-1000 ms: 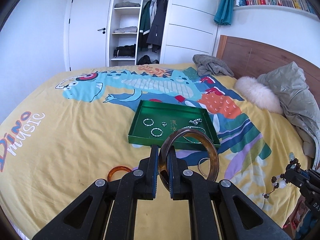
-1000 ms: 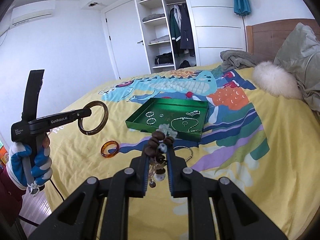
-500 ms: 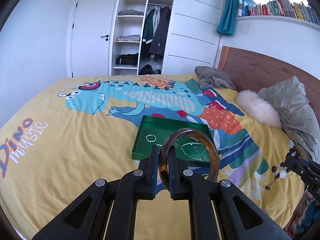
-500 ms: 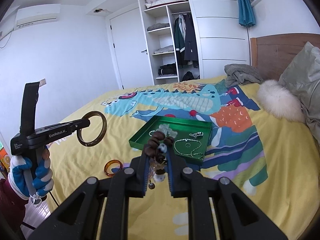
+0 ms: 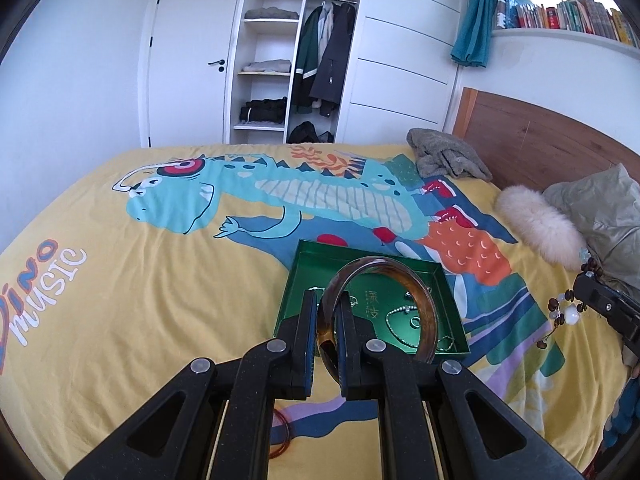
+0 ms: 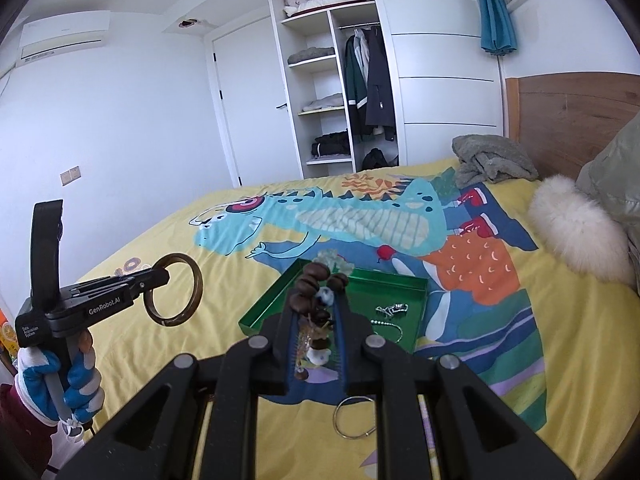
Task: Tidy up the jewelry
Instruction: 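Lower the bangle into the tray with the left tool while the right tool lowers the bracelet inside, then open both tools and withdraw them from the tray, then move the left tool toward the amber bangle while the right tool approaches the silver cuff, then grasp the amber bangle with the left tool while the right tool grasps the silver cuff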
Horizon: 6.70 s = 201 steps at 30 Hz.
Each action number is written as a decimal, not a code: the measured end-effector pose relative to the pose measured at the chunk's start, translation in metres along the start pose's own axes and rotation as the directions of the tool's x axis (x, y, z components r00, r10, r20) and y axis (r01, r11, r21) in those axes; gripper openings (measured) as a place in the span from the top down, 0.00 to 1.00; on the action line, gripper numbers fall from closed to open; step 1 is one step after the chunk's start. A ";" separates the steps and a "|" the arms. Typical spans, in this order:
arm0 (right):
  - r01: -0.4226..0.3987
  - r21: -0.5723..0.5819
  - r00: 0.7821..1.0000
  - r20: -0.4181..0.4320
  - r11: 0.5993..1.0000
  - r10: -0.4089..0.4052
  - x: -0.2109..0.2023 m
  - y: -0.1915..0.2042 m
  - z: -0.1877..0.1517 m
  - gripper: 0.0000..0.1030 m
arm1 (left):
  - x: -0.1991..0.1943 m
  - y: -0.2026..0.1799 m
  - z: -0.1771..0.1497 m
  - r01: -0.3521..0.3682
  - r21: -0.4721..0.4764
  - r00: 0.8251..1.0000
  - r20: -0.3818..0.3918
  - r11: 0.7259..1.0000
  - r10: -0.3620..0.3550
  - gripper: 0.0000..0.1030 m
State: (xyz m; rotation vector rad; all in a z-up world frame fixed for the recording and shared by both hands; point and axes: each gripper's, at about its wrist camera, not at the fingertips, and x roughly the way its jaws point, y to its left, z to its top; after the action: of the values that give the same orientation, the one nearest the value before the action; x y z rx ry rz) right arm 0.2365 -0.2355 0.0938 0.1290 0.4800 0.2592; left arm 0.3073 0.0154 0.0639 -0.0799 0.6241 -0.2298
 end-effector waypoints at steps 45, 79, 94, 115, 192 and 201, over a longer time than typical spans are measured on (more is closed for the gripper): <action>0.123 -0.010 0.904 -0.412 0.992 -0.116 0.246 -0.080 -0.094 0.60 | 0.238 -0.029 -0.053 -0.115 0.080 0.938 -0.318 0.990 0.134 0.88; 0.126 0.015 0.985 -0.122 0.992 -0.124 0.034 -0.007 -0.035 0.48 | -0.011 -0.015 -0.009 -0.155 0.032 0.988 -0.010 0.987 0.155 0.46; 0.119 0.010 0.990 -0.079 0.993 -0.117 -0.057 0.012 -0.068 0.48 | -0.102 0.005 -0.056 -0.187 0.016 0.982 0.023 0.982 0.187 0.39; 0.103 -0.013 0.989 -0.107 0.995 -0.103 -0.109 0.036 -0.121 0.48 | -0.160 0.016 -0.113 -0.183 -0.008 0.982 0.036 0.983 0.183 0.35; 0.095 0.235 0.898 -0.439 0.967 0.019 0.165 -0.085 -0.184 0.80 | 0.136 0.088 -0.160 -0.196 0.013 0.921 -0.340 0.980 0.189 0.56; 0.135 0.187 0.906 -0.420 0.973 -0.045 0.161 -0.078 -0.182 0.93 | 0.135 0.078 -0.158 -0.205 0.066 0.923 -0.318 0.977 0.215 0.81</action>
State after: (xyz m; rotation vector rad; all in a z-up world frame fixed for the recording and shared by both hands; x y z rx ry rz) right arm 0.3055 -0.2549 -0.1511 0.2627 0.9368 0.1412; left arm 0.3354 0.0584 -0.1514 0.0578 0.9502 -0.0433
